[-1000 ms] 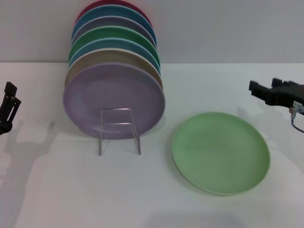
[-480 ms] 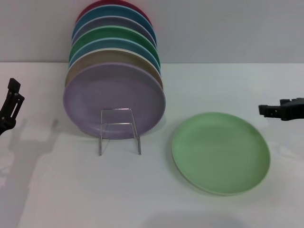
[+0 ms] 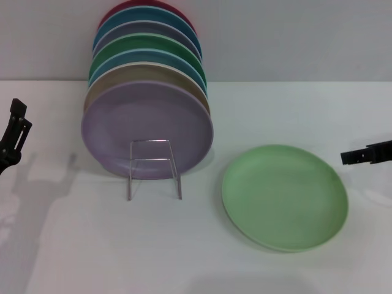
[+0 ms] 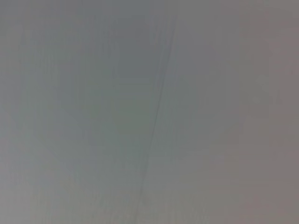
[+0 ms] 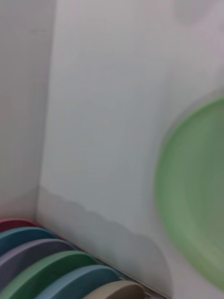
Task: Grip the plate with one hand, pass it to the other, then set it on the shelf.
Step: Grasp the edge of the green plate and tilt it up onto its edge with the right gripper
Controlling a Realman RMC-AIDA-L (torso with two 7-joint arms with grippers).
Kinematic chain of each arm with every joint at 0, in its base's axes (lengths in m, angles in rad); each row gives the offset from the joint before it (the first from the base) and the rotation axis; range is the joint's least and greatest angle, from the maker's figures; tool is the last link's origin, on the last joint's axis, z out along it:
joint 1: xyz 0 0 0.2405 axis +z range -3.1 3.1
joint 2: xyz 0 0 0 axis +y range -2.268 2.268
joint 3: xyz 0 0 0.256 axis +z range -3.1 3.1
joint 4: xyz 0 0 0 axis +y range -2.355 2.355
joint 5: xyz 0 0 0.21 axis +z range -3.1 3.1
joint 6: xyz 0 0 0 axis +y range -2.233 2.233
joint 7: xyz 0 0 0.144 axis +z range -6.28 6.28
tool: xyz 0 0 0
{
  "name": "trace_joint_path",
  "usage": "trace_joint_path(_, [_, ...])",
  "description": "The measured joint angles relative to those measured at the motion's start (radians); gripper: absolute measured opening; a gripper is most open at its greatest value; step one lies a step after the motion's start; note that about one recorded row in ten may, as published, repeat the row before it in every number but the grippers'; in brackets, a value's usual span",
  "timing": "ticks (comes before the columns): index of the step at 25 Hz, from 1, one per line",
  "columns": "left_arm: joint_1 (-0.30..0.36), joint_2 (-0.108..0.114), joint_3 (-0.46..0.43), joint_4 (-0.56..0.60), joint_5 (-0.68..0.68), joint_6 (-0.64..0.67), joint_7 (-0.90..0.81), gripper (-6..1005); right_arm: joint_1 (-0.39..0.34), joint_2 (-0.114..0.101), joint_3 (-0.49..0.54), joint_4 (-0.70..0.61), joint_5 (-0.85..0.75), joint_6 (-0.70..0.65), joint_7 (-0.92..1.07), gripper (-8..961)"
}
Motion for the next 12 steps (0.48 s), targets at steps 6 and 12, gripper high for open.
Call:
trace_joint_path(6, [0.002,0.001,-0.001,-0.007,0.0,0.001,0.0,859,0.05,-0.009,0.001,-0.061,-0.029,0.04,0.054,652])
trace_joint_path(12, [0.002,0.001,-0.002,-0.008,0.0,0.002,0.0,860,0.103,-0.014,0.004,-0.147,-0.092,0.05,0.089,653])
